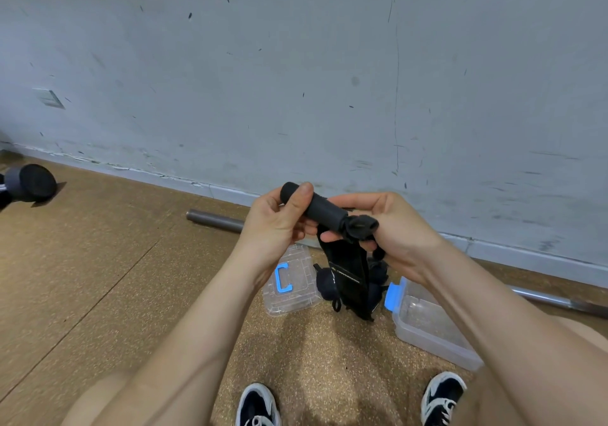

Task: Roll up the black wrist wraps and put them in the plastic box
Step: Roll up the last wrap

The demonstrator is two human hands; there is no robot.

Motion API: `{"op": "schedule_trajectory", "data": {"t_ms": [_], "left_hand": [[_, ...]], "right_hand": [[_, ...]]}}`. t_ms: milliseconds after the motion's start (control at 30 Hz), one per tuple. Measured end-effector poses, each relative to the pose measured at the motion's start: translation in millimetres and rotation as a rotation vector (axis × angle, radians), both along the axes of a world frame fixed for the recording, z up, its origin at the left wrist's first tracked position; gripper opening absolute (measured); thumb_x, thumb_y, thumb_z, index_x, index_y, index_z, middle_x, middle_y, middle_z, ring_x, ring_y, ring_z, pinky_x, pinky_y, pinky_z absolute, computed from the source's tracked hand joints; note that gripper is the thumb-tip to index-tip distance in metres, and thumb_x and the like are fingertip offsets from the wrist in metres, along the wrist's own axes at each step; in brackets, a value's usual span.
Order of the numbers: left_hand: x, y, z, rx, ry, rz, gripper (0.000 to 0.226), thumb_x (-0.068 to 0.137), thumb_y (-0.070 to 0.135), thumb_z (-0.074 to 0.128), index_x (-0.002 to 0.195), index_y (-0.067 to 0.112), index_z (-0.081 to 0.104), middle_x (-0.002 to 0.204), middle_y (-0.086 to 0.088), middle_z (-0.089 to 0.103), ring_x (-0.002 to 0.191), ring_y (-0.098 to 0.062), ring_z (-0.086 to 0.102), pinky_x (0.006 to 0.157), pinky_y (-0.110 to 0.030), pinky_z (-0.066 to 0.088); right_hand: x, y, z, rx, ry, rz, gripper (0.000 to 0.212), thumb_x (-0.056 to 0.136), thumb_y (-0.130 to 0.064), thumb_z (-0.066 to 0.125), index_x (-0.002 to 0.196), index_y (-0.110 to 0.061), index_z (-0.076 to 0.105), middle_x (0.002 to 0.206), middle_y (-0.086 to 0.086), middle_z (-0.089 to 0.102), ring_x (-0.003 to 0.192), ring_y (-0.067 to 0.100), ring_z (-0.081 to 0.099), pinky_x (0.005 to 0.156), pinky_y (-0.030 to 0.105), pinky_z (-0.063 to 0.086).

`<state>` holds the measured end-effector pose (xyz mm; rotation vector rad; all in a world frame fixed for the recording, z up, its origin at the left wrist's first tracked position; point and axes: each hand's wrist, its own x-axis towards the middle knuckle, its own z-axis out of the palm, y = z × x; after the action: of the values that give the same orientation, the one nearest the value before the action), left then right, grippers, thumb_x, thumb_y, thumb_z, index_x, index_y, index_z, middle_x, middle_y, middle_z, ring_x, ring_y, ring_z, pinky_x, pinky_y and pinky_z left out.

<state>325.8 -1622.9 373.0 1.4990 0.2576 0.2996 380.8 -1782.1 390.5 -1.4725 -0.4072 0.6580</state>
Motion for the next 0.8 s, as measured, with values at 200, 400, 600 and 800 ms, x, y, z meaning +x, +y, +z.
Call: {"op": "schedule_trajectory", "data": {"t_ms": [200,400,600,800], "left_hand": [[5,-1,-6,-0.060,0.052,0.140,0.031,0.089,0.040,0.070,0.092,0.009,0.065,0.072,-0.012,0.066,0.050,-0.013,0.052,0.058,-0.030,0.037],[11,-5,-7,-0.248,0.110,0.202,0.022,0.078,0.031,0.075,0.086,0.022,0.056,0.081,-0.009,0.062,0.065,-0.018,0.047,0.058,-0.029,0.032],[15,-10,-7,-0.274,0.211,0.272,0.017,0.086,0.024,0.068,0.078,0.022,0.054,0.058,0.005,0.046,0.042,-0.008,0.033,0.046,-0.023,0.024],[14,-9,-10,0.153,0.250,0.151,0.036,0.090,0.057,0.059,0.108,0.025,0.053,0.083,0.001,0.058,0.069,-0.015,0.051,0.063,-0.031,0.042]], "right_hand": [[-9,4,-3,-0.046,-0.112,-0.044,0.031,0.096,0.004,0.050,0.112,-0.013,0.071,0.045,0.007,0.049,0.037,0.004,0.043,0.039,0.010,0.032],[-15,14,-10,-0.037,-0.145,-0.059,0.017,0.087,-0.016,0.071,0.091,0.000,0.073,0.047,0.009,0.043,0.042,0.015,0.039,0.049,0.024,0.033],[-17,21,-18,-0.078,-0.200,-0.223,0.029,0.088,-0.029,0.072,0.093,-0.001,0.074,0.045,-0.007,0.051,0.039,0.004,0.043,0.046,0.020,0.035],[-6,18,-11,-0.171,-0.228,-0.337,0.020,0.086,-0.026,0.070,0.082,-0.008,0.075,0.068,0.011,0.074,0.048,0.007,0.059,0.055,0.030,0.049]]}}
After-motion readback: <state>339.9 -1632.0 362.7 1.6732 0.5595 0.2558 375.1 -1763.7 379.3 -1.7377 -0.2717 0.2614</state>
